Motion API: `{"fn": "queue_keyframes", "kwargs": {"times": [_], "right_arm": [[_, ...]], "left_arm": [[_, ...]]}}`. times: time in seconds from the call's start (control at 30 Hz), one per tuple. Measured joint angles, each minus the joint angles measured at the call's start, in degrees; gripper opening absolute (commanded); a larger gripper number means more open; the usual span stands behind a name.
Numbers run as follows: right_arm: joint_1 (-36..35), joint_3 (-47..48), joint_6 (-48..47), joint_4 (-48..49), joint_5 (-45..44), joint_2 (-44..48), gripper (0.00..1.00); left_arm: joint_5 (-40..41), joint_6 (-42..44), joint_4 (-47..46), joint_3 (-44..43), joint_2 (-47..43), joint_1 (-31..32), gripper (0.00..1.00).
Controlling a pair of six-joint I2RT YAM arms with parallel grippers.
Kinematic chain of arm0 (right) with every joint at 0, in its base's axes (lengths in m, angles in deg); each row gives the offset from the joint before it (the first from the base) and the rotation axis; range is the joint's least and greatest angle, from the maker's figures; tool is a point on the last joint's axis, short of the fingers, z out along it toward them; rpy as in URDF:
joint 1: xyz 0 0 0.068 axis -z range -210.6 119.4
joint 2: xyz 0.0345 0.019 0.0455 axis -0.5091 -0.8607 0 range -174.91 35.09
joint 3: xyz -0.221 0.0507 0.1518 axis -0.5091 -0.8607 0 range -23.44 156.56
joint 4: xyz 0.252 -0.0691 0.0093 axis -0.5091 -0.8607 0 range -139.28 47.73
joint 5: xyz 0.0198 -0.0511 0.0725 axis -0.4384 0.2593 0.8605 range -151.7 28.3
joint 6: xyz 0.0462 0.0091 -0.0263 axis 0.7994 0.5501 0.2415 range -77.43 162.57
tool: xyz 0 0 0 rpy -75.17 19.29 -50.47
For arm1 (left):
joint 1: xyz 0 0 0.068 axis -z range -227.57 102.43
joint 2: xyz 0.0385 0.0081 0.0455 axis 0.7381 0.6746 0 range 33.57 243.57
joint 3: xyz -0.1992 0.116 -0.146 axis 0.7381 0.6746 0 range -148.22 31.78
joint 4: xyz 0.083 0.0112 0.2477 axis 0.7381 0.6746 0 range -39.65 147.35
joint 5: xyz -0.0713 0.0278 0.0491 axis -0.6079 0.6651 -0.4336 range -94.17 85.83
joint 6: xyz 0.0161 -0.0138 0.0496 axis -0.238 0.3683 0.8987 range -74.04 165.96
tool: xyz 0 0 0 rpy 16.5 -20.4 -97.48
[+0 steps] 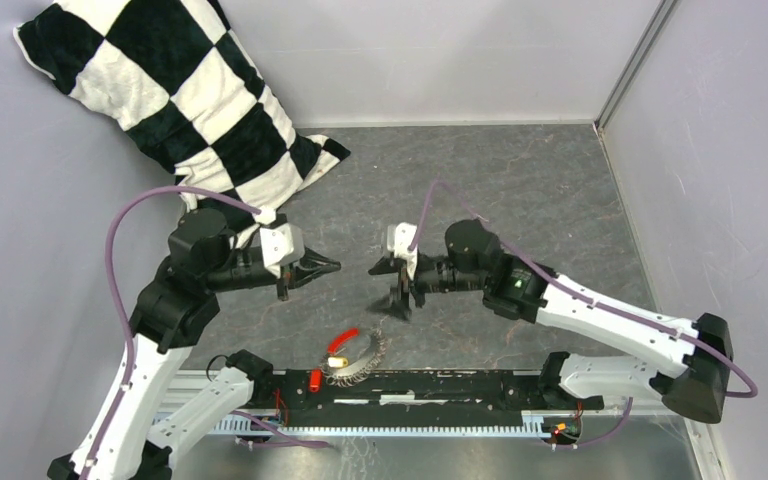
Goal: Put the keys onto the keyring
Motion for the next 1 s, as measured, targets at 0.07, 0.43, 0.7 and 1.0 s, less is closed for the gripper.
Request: {"fn": "queue_keyframes", "kwargs": {"times": [0.07,0.43,0.7,1.0], "right_arm": [[-0.1,-6.5,0.0,1.5,-0.8,0.3,0.98],[-7.1,-18.4,-6.0,8.5,-8.2,-19.8,0.97],[-7.2,-15.8,-7.8,15.8,-11.7,-29.5,0.86],[-6.9,-13.8,-7.1,19.7,-11.2,-33.3,0.75]], "left_arm": [[3.9,0.0,-0.1,0.6,1.2,0.0,0.13],[21.8,-4.0,-1.4,1.7,8.6,-0.2,0.74],[31.1,-8.0,-3.1,2.6,7.9,-1.2,0.84],[33.7,-8.9,-2.5,3.5,9.0,-6.8,0.84]]}}
